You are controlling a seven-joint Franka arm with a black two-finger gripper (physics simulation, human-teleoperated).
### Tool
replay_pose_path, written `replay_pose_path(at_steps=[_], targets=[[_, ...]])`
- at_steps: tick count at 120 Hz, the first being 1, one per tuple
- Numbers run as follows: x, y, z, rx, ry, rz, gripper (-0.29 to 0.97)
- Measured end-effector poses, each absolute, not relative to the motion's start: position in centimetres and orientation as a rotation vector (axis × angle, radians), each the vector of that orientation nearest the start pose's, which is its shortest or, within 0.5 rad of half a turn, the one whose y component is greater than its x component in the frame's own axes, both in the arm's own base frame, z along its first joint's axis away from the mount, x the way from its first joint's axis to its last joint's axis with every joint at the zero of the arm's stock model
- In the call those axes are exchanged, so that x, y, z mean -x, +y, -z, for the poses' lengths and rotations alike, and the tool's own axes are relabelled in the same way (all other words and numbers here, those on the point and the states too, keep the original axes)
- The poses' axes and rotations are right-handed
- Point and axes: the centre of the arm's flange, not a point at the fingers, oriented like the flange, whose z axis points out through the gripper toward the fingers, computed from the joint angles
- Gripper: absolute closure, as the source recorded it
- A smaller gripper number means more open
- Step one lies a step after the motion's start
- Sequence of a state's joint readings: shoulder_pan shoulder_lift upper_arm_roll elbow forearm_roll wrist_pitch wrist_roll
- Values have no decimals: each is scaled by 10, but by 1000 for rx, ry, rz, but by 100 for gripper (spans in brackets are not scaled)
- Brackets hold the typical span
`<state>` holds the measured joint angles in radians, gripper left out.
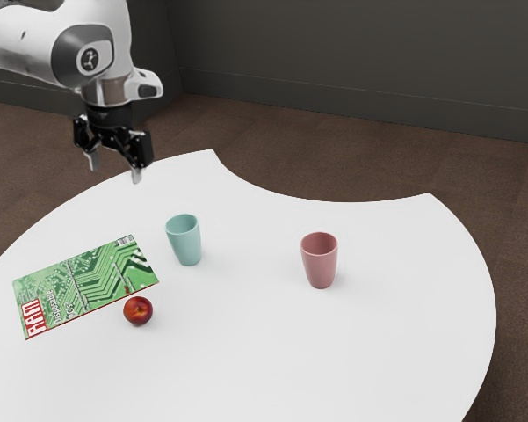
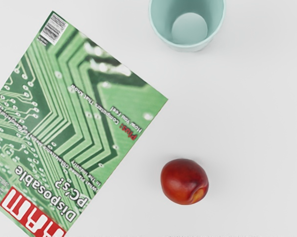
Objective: Place the left cup onto the right cup
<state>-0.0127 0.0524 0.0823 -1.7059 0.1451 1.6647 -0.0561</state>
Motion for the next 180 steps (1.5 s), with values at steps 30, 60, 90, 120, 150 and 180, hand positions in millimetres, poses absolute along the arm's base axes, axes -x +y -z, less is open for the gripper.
replay_pose_path(at_steps=[30, 60, 90, 120, 150, 180], targets=[[-603, 34, -458, 3039, -130, -238, 0], [-631, 28, -408, 3067, -122, -157, 0], [-654, 35, -368, 3086, -144, -68, 0], [-680, 48, -344, 3087, -166, -2, 0], [-690, 61, -319, 3091, -195, 2, 0], [-691, 53, -304, 3102, -179, -11, 0]])
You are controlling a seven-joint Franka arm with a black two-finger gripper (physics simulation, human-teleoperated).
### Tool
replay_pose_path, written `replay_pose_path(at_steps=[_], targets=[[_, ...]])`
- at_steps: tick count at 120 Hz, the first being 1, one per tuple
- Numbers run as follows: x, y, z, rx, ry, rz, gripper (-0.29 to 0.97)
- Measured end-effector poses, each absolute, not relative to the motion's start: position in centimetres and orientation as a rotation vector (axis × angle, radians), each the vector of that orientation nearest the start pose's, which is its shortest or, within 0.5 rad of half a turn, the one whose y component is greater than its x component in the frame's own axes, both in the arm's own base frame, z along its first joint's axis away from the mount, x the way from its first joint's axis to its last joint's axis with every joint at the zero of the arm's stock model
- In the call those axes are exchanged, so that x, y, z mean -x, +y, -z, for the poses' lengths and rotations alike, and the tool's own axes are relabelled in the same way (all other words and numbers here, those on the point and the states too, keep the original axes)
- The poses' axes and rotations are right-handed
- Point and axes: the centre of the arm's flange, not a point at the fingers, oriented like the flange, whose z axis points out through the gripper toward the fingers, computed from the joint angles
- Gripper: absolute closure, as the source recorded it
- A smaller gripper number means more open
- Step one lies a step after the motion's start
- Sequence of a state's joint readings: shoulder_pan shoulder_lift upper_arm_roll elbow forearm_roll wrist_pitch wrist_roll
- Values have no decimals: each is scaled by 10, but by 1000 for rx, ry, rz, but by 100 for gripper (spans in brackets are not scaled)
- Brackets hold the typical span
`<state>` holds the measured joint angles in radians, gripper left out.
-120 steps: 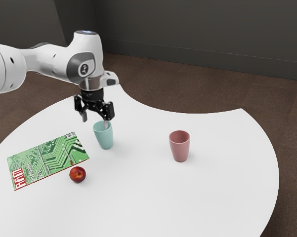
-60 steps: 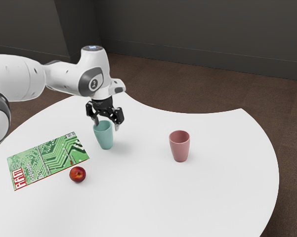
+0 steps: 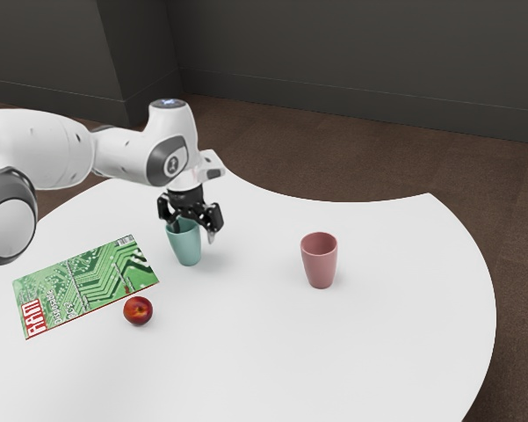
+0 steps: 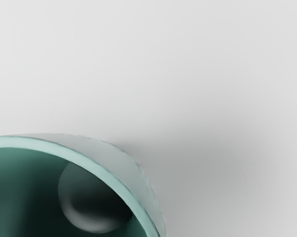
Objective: Place the left cup onto the right cup
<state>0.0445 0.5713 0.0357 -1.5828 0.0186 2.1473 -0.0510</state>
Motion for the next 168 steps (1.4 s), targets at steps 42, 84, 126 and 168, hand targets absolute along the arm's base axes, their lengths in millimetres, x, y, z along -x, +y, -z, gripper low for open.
replay_pose_path(at_steps=[42, 84, 126, 168], targets=[[-692, 55, -306, 3073, -106, -2, 54], [-692, 54, -309, 3067, -60, 4, 75], [-686, 23, -370, 3060, -17, 62, 76], [-661, -104, -462, 3050, 137, 96, 77]])
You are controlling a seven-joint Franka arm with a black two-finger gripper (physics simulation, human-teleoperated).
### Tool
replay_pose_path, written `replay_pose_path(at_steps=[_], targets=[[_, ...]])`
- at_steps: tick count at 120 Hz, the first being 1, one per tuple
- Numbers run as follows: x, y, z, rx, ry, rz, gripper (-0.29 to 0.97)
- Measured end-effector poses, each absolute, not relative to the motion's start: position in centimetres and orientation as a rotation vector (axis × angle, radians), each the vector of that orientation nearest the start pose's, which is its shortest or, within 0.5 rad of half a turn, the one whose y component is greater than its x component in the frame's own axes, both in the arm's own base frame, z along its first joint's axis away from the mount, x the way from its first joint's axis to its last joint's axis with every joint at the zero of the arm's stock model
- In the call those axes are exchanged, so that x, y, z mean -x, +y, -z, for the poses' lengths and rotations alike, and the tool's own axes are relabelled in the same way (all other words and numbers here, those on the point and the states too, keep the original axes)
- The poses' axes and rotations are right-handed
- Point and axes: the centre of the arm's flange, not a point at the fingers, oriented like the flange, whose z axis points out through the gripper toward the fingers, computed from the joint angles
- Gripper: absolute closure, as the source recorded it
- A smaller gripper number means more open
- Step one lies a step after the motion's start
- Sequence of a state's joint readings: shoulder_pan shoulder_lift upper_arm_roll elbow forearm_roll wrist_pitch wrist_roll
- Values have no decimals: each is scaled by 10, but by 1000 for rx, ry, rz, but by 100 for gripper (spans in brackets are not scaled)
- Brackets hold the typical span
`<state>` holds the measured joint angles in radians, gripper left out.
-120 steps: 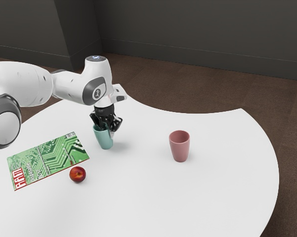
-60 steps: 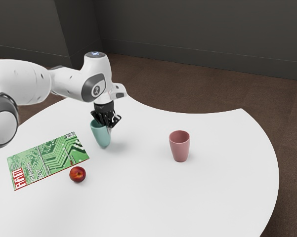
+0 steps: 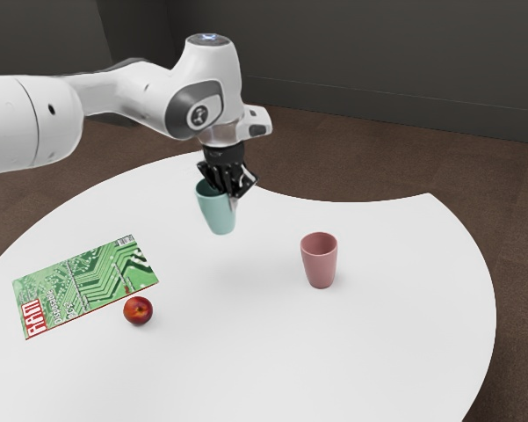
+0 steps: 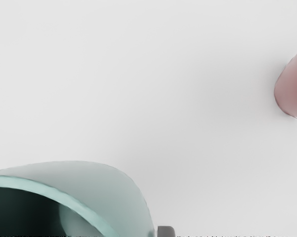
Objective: Place the left cup onto the right cup
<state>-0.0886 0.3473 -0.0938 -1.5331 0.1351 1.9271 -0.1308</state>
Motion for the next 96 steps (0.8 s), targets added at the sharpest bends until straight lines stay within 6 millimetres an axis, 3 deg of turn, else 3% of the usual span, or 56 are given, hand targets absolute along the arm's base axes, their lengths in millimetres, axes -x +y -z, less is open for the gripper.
replay_pose_path(at_steps=[19, 60, 75, 96], targets=[[-661, -148, -481, 3024, 159, 125, 77], [-689, -236, -469, 3033, 199, 196, 78], [-700, -252, -456, 3043, 203, 210, 78], [-713, -251, -429, 3049, 170, 201, 78]])
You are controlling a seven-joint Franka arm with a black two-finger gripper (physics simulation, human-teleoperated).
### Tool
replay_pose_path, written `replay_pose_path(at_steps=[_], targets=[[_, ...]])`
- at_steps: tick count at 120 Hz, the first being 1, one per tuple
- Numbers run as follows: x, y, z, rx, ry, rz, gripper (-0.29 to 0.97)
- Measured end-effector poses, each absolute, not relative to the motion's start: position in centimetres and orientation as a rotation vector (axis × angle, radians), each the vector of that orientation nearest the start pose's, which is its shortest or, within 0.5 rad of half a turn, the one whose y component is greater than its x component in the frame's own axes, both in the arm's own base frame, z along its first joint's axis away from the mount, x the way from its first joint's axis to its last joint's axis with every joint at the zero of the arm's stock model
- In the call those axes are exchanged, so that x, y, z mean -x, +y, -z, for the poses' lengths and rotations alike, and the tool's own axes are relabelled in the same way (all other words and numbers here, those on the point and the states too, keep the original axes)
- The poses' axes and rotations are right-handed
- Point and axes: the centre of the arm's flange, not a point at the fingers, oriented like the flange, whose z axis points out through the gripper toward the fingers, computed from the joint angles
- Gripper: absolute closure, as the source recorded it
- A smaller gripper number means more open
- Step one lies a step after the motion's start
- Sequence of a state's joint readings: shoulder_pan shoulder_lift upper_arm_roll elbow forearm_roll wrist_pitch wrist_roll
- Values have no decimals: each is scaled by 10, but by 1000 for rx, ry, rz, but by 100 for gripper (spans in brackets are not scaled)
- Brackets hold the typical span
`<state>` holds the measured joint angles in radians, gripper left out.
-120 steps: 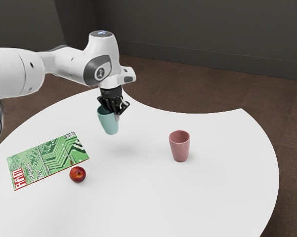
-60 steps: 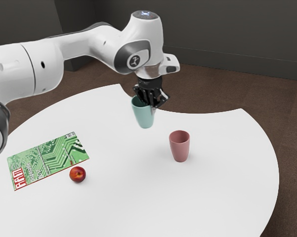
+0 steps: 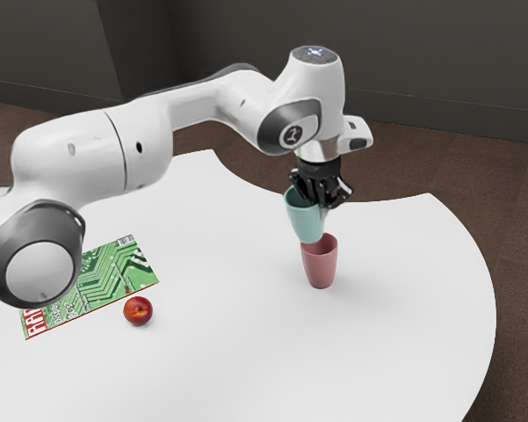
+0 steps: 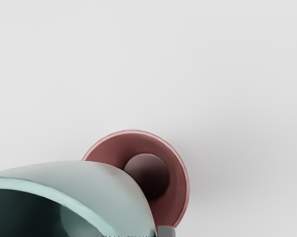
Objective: Place the left cup onto the right cup
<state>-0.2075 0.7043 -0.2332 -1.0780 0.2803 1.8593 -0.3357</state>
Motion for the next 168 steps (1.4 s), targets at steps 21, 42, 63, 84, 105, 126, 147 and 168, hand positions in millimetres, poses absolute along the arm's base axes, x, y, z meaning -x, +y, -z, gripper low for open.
replay_pose_path(at_steps=[21, 42, 63, 84, 105, 126, 147, 168], targets=[[-719, -257, -419, 3066, 171, 216, 78], [-721, -258, -410, 3067, 166, 210, 78], [-722, -263, -405, 3069, 176, 216, 78], [-724, -261, -398, 3070, 170, 217, 78], [-723, -260, -399, 3078, 161, 215, 43], [-720, -263, -402, 3071, 167, 210, 19], [-709, -260, -430, 3049, 174, 241, 8], [-685, -253, -460, 3022, 177, 246, 4]])
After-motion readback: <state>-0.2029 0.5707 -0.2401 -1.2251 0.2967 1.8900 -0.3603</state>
